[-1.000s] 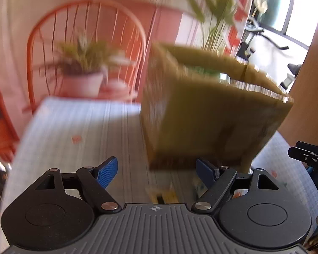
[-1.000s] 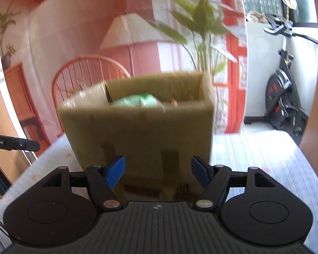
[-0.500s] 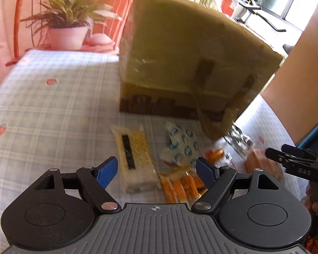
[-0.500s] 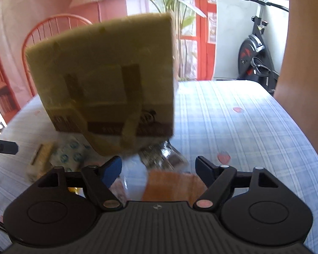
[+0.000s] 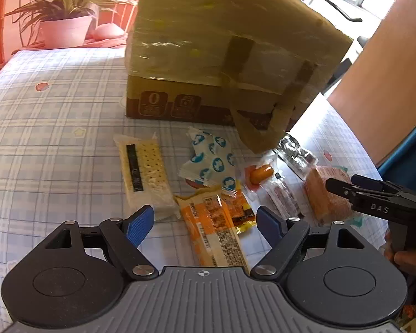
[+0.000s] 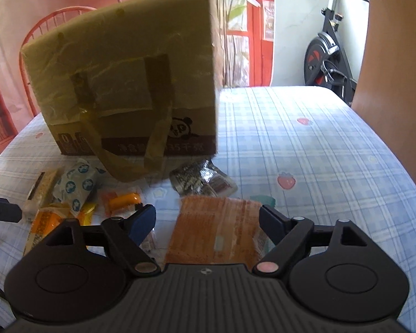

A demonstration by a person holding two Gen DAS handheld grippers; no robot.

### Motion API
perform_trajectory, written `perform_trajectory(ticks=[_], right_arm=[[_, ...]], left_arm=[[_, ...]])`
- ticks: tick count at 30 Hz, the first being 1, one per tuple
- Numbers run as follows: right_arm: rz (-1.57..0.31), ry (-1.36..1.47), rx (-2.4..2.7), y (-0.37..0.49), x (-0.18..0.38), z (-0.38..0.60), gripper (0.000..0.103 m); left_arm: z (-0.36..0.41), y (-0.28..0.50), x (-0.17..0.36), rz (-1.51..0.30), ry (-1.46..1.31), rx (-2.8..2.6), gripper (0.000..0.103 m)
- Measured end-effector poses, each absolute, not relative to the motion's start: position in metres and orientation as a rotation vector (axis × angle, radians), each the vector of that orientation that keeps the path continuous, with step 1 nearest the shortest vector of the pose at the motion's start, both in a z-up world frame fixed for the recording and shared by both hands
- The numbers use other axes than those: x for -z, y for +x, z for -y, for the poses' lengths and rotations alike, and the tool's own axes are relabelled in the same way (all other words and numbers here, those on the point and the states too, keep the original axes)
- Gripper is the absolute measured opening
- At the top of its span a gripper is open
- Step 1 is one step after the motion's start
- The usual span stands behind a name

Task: Organize snacks
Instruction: 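Move both tools back down toward the snacks on the table, then grasp the orange-wrapped bread with the left tool while the right tool grasps the pink-orange bread bag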

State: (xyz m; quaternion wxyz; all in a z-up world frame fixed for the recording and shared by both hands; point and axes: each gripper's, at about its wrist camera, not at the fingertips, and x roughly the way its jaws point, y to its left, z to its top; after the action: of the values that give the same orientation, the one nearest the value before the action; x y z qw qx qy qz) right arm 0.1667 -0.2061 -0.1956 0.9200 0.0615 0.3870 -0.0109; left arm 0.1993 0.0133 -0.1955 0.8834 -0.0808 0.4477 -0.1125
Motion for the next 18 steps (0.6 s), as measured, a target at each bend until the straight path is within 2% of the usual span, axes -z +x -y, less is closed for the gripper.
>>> perform_trajectory(ticks=[18], right_arm=[[-0.833,0.080,0.043,0.169,0.213,0.204,0.088]], left_arm=[[0.010,0.201,0.220,-1.035,-0.114,0.252,0.081]])
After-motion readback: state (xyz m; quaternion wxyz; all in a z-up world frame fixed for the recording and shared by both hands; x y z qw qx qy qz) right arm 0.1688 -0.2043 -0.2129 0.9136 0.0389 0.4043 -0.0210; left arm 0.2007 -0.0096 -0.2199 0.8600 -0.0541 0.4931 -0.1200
